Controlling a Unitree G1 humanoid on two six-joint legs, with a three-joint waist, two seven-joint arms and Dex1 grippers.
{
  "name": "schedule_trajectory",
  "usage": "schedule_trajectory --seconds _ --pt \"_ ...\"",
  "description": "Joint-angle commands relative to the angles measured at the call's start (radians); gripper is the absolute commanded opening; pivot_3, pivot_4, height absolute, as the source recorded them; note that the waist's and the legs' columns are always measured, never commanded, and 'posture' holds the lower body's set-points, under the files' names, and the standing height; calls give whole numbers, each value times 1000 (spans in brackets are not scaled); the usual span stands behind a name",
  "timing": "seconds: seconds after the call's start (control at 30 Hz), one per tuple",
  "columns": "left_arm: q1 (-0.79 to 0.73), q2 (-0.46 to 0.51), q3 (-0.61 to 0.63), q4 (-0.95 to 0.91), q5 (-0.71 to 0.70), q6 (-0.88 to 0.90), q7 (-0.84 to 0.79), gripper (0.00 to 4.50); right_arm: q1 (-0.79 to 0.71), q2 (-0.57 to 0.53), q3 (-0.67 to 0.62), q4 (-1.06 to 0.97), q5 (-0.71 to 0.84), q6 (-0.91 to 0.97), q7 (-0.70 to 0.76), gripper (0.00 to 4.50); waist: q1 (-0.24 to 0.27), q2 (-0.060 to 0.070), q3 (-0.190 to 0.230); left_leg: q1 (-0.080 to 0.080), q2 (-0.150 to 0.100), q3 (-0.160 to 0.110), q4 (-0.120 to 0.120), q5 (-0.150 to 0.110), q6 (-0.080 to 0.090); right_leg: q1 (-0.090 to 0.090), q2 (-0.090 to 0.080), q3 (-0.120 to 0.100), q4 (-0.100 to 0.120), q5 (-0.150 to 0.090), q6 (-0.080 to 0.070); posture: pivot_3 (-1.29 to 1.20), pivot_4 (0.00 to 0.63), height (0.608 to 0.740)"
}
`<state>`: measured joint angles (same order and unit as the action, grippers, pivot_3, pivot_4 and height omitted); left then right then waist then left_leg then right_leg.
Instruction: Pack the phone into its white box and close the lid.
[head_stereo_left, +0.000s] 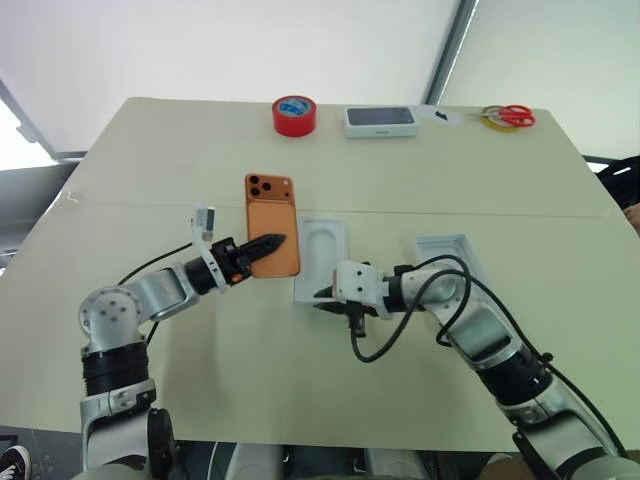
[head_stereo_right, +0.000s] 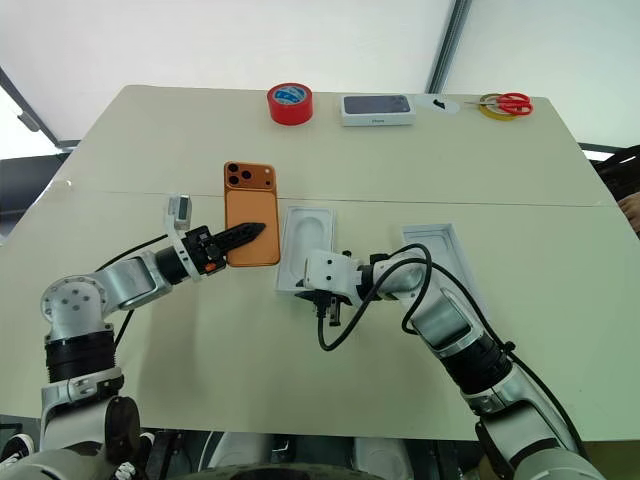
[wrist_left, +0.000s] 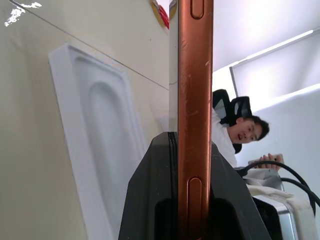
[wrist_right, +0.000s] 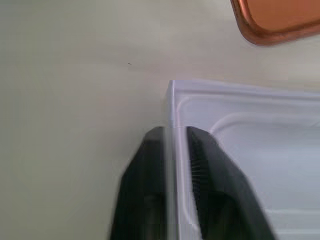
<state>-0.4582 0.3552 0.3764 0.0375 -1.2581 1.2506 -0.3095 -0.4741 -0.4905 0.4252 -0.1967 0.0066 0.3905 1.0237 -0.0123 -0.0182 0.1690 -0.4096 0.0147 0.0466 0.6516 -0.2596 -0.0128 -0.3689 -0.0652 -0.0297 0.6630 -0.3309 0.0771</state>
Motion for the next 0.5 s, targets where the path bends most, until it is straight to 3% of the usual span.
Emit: schedule_trajectory --seconds 0.03,0.17,0.37,0.5 --pt "-28 0 -27 3 11 -19 -54 0 -22 -16 -52 -67 63 5 31 2347 1 0 0 0 0 0 0 0 0 0 0 0 0 0 0 0 150 740" --pt "-38 0 -79 26 59 -26 -105 0 -27 -54 -132 -84 162 37 73 4366 2 0 0 0 0 0 1 0 0 1 0 0 0 0 0 0 150 740" --pt "-56 -50 -120 90 115 -48 -128 0 -64 -159 -220 106 125 -62 63 4366 4 -1 0 0 0 0 1 0 0 1 0 0 0 0 0 0 150 740" --pt "-56 -91 -108 124 133 -60 -113 0 -80 -154 -239 186 119 -115 36 4366 -1 -1 0 0 0 0 0 0 1 0 0 0 0 0 0 0 150 740"
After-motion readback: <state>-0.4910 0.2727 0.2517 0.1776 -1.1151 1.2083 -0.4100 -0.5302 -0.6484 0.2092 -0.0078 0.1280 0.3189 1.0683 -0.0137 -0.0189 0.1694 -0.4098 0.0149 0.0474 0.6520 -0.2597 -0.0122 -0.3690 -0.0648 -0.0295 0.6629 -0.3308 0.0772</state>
